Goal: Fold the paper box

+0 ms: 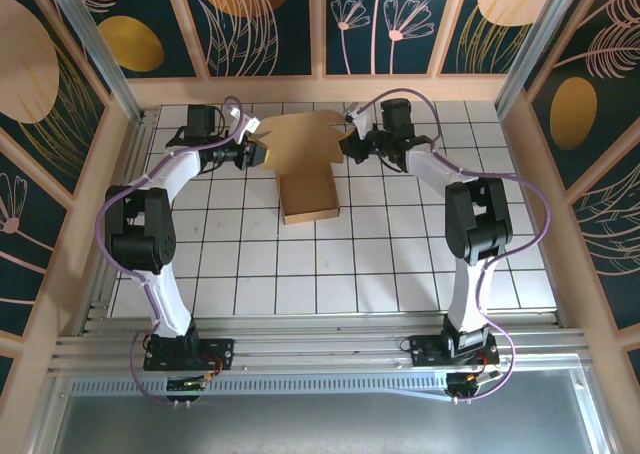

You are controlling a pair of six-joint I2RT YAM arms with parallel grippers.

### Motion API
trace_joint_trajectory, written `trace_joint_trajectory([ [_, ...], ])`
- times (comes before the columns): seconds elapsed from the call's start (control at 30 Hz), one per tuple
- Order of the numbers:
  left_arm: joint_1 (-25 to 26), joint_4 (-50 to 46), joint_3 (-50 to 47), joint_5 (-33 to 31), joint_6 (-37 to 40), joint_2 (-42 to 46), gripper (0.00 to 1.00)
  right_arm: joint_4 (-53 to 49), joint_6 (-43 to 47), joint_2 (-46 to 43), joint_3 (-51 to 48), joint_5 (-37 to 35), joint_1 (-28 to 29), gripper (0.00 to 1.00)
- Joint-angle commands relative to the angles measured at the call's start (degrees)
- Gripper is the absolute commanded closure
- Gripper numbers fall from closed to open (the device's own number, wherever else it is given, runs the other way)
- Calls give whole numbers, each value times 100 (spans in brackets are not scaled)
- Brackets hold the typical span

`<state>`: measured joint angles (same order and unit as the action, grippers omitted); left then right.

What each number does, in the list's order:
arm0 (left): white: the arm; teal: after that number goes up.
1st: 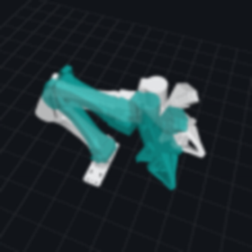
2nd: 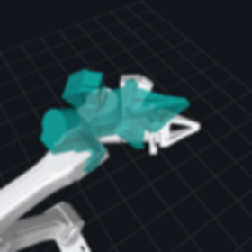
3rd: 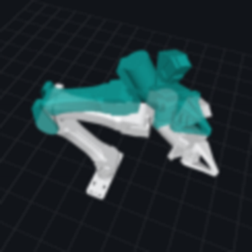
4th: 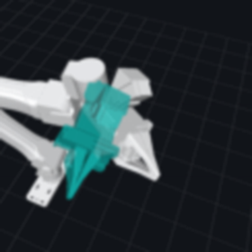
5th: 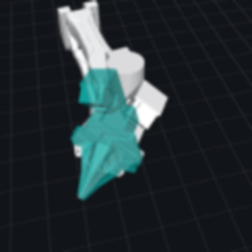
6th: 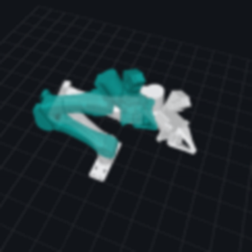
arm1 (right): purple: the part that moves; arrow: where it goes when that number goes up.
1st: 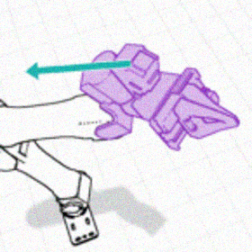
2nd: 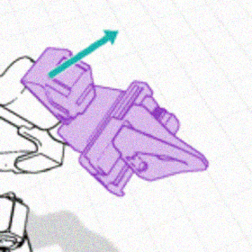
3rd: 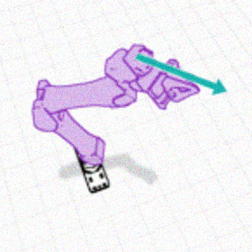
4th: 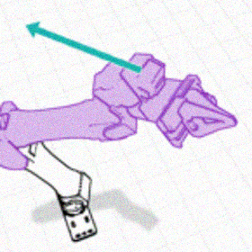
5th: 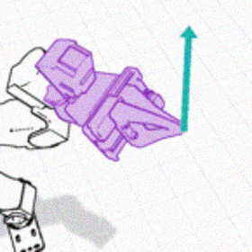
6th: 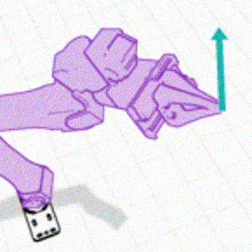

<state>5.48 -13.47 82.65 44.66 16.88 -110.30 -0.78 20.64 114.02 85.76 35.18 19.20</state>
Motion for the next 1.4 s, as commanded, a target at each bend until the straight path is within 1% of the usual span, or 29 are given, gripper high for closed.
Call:
trace_joint_trajectory([
  [0.0, 87, -226, 154, -230, -32, -73, 73, 35, -169, -90, -102, -491, 165, 91],
  [0.07, 143, -215, 140, -323, -149, -46, 75, 32, -214, -120, -113, -737, 256, 96],
  [0.13, 218, -126, 97, -548, -376, 7, 79, 94, -267, -175, -188, -1002, 354, 99],
  [0.23, 328, 20, 15, -908, -573, 122, 86, 267, -269, -301, -396, -1312, 486, 100],
  [0.3, 388, 73, 60, -1133, -890, 144, 89, 427, -311, -414, -613, -1467, 544, 100],
  [0.43, 527, 173, 84, -1441, -1573, 242, 89, 740, -582, -615, -998, -1857, 680, 100],
  [0.53, 652, 309, 3, -1556, -1981, 353, 88, 1037, -694, -832, -1329, -2125, 849, 100],
  [0.7, 832, 722, -195, -1695, -2168, 623, 88, 1566, -610, -1147, -1714, -2640, 1107, 100],
  [0.93, 850, 1260, -352, -1823, -2645, 765, 86, 2139, -392, -1354, -1908, -3272, 1182, 100],
  [0.97, 847, 1374, -454, -1804, -2703, 793, 86, 2229, -381, -1361, -1949, -3406, 1310, 100],
  [1.03, 862, 1600, -654, -1785, -2835, 824, 86, 2352, -362, -1332, -1999, -3576, 1361, 100],
  [1.13, 912, 1846, -908, -1723, -3031, 780, 87, 2532, -453, -1193, -2019, -4106, 1444, 100],
  [1.27, 951, 2131, -1090, -1629, -3450, 665, 87, 2504, -667, -961, -1844, -4617, 1570, 100],
  [1.37, 970, 2200, -1102, -1682, -3748, 591, 87, 2374, -880, -784, -1658, -5053, 1666, 100],
])
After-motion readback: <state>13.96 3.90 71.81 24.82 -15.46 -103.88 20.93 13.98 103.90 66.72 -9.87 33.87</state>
